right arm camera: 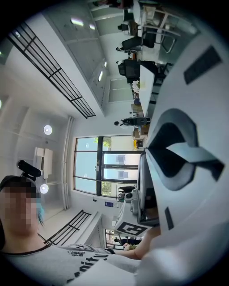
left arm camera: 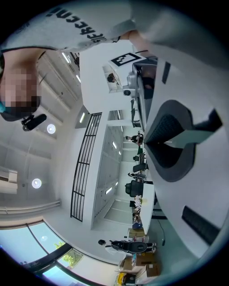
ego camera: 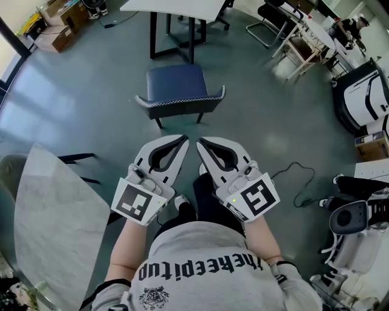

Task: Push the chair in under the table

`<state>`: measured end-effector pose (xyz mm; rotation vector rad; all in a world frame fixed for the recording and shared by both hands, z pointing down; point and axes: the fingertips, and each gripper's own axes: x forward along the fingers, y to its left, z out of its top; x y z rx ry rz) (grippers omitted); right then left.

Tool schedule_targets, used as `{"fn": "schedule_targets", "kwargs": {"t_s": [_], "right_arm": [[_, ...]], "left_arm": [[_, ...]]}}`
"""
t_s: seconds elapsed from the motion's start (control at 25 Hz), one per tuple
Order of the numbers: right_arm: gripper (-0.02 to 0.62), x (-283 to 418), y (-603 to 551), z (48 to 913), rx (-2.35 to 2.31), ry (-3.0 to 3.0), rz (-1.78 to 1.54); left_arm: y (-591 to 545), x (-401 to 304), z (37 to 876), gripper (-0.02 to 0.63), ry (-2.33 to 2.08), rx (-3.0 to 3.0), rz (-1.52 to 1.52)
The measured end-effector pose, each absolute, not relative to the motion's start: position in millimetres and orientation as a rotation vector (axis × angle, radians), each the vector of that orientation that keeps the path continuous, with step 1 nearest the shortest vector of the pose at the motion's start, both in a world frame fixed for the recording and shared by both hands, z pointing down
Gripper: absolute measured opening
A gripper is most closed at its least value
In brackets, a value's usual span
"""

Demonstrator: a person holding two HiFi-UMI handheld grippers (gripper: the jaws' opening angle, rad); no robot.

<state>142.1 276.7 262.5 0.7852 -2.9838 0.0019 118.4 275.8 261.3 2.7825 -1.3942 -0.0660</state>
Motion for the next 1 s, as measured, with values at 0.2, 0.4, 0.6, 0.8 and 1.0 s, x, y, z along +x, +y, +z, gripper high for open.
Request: {"fn": "schedule_targets", "kwargs": {"t_s": [0.2, 0.4, 0.6, 0.8, 1.0], "right_arm": [[0.011, 142, 259, 265, 0.746, -2.968, -0.012], [0.011, 141, 233, 266, 0.710, -2.973, 0.001], [0.011, 138, 206, 265, 0.661, -2.984, 0.008], [0.011, 137, 180, 269, 0.607, -2.981, 0.008], [0.011, 138, 156, 270, 0.557, -2.980, 0.007]], "left_arm": [[258, 116, 262, 0.015, -1.420, 2.763, -0.070], [234, 114, 262, 0.015, -1.461, 2.742, -0.061], [210, 113, 258, 0.015, -1.495, 2.734, -0.103], [184, 113, 267, 0.015, -1.527, 2.685, -0.067], [160, 114, 269, 0.015, -1.564, 2.659, -0.071]]}}
